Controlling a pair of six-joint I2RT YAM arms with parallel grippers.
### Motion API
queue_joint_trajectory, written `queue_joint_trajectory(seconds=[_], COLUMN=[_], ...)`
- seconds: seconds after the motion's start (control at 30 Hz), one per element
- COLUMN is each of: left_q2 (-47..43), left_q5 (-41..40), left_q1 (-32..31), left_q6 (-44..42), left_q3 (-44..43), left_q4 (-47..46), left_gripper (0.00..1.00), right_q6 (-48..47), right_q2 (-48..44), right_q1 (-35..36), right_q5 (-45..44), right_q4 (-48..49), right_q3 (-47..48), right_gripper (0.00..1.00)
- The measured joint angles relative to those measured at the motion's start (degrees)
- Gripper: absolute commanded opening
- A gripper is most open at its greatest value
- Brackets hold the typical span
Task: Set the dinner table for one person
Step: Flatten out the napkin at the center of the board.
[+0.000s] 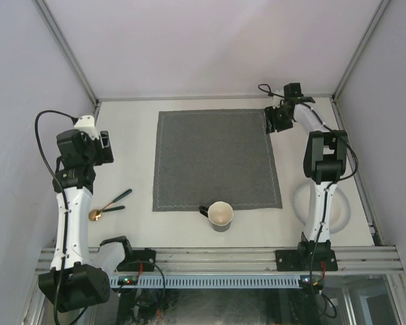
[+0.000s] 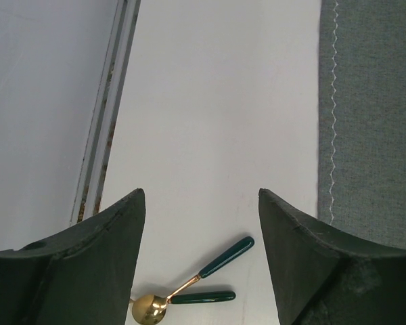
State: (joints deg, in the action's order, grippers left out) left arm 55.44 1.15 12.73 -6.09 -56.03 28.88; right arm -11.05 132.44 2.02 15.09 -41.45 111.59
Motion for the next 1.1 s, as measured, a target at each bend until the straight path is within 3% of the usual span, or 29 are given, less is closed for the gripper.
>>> queue_joint_trajectory(seconds=[0.37, 0.73, 1.1], left_q2=[-0.4, 1.6, 1.6], left_q5=[2.3, 2.5, 2.5], left_q1=[0.0, 0.0, 0.0], left_q6=[0.3, 1.8, 3.0], left_q3=[0.0, 0.0, 0.0], left_q4=[-0.5, -1.0, -1.4], left_gripper=[0.72, 0.71, 0.71], right_q6=[-5.9, -8.1, -9.4], right_q2=[-27.4, -33.1, -38.2], right_q1=[6.6, 9.4, 11.1], right_q5=[-1.5, -1.4, 0.2], right_q4=[-5.9, -10.3, -11.3], right_q3=[-20.3, -36.7, -44.4], right_gripper=[0.52, 0.50, 0.50])
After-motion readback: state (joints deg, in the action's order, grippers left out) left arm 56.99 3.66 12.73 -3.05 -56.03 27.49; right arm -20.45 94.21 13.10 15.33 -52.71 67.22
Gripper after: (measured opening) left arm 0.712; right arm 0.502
